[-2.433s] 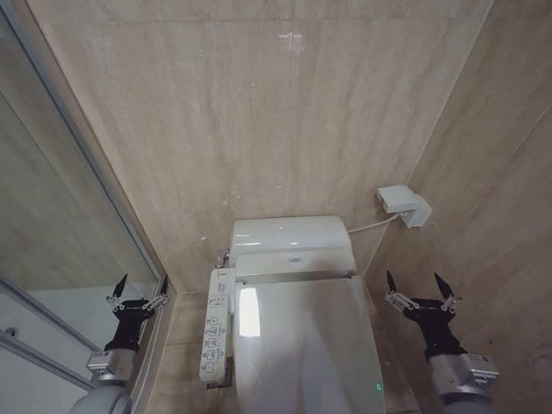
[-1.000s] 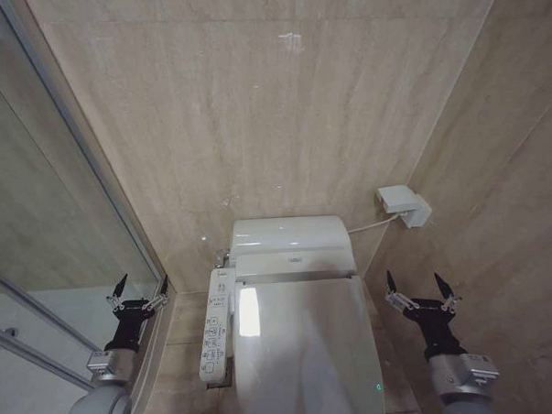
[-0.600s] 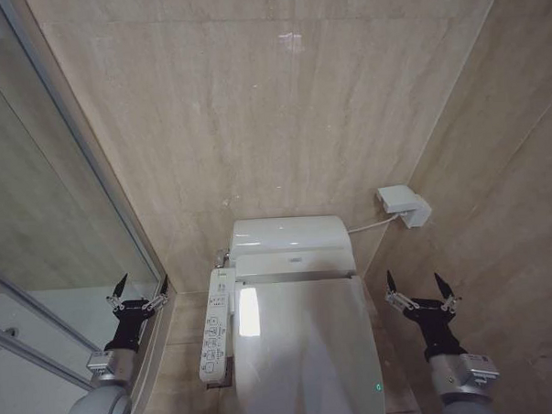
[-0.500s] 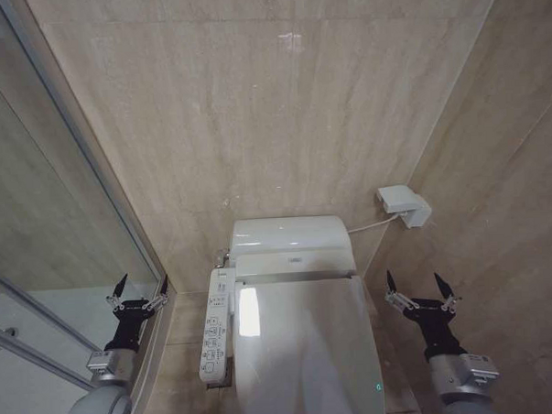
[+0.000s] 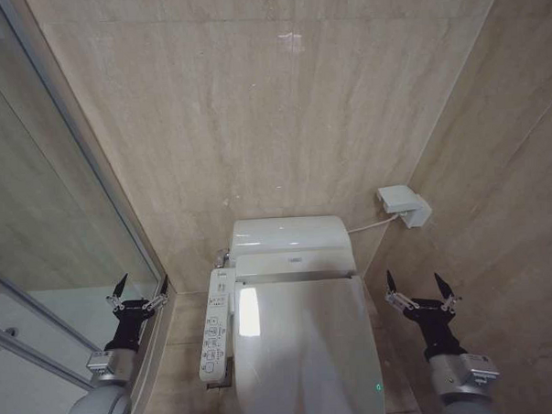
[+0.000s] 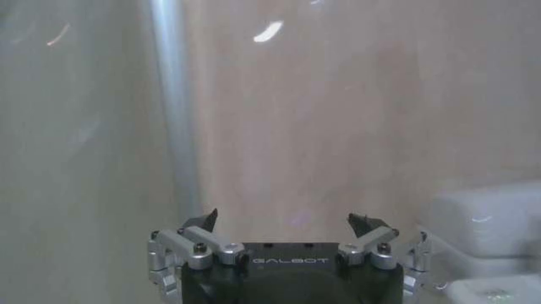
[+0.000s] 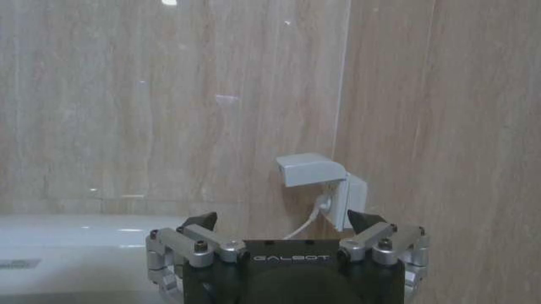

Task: Open the toilet lid, clean the toilet bowl with a toilet brush, close the toilet lid, and flush.

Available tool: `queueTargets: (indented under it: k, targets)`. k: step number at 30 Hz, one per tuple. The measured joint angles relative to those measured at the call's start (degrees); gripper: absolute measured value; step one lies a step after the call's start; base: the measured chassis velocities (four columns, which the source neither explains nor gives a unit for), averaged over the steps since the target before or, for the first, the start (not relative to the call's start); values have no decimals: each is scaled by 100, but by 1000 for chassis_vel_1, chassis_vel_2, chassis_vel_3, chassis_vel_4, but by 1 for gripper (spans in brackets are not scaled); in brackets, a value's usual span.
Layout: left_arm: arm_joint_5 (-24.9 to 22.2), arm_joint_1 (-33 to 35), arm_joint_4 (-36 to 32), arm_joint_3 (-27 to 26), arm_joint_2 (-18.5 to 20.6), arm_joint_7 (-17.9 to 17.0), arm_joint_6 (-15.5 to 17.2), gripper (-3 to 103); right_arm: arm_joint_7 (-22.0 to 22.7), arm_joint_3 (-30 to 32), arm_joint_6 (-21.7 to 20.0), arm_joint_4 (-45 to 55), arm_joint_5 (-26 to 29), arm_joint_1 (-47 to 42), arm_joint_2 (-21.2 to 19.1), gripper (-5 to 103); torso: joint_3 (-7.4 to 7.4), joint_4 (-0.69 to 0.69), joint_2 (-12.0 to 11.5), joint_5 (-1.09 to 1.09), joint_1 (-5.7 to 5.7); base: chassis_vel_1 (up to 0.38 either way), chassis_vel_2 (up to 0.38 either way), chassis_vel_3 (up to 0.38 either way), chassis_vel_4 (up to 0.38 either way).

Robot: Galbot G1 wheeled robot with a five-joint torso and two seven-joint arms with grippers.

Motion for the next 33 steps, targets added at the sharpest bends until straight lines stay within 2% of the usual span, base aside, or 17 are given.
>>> queueTargets:
  k: [1, 2, 3, 4, 5, 6, 7, 15, 19, 22, 23, 26, 33]
  targets:
    - [0, 0, 0, 0, 0, 0, 0, 100, 0, 0, 0, 0, 0, 0, 0, 100, 0, 0, 0, 0, 0, 0, 0, 0, 0]
    - [-234, 173, -376, 107, -142, -279, 479, 100, -1, -1, -1, 0, 0, -2, 1, 100, 2, 8, -1, -9, 0, 0, 0, 0, 0]
    - [-321, 233, -602, 117, -187, -378, 666, 100, 1, 2, 0, 0, -1, 2, -2, 100, 2, 11, -1, -15, 0, 0, 0, 0, 0]
    - [-383, 259, -884, 99, -206, -402, 777, 100, 0, -2, -1, -1, 0, -2, 1, 100, 0, -1, -1, 5, -1, 0, 0, 0, 0]
    - [-383, 259, -884, 99, -206, -402, 777, 100, 0, -2, -1, -1, 0, -2, 1, 100, 0, -1, -1, 5, -1, 0, 0, 0, 0]
    - [-394, 286, -990, 95, -211, -383, 819, 100, 0, 0, 1, 0, 0, 1, -1, 100, 0, 5, -1, 1, -1, 0, 0, 0, 0]
    - [-395, 304, -1081, 95, -214, -337, 834, 100, 1, 0, 0, 0, 0, -2, 0, 100, 1, -1, -1, -5, 0, 0, 0, 0, 0]
    - [-336, 397, -1134, 115, -268, -242, 765, 100, 0, 0, 0, 0, 0, 0, 1, 100, 0, 4, -1, -3, 0, 0, 0, 0, 0]
    - [-280, 421, -1068, 97, -273, -179, 600, 100, 1, 0, 0, 0, 0, 0, 0, 100, 0, 3, -1, -3, 0, 0, 0, 0, 0]
    - [-131, 413, -717, 52, -289, 211, 77, 100, 1, 0, 0, 0, 0, 0, 0, 100, 0, 3, -1, -5, 0, 0, 0, 0, 0]
    - [-131, 413, -717, 52, -289, 211, 77, 100, 1, 0, 0, 0, 0, 0, 0, 100, 0, 3, -1, -5, 0, 0, 0, 0, 0]
    - [23, 397, -408, -6, -289, 453, -342, 100, 0, 0, 0, -1, 0, 0, 0, 100, 1, 4, -1, -5, 0, 0, 0, 0, 0]
    - [45, 398, -384, -16, -289, 476, -389, 100, 0, 0, 0, 0, 0, 0, 0, 100, 1, 3, 0, -4, 0, 0, 0, 0, 0]
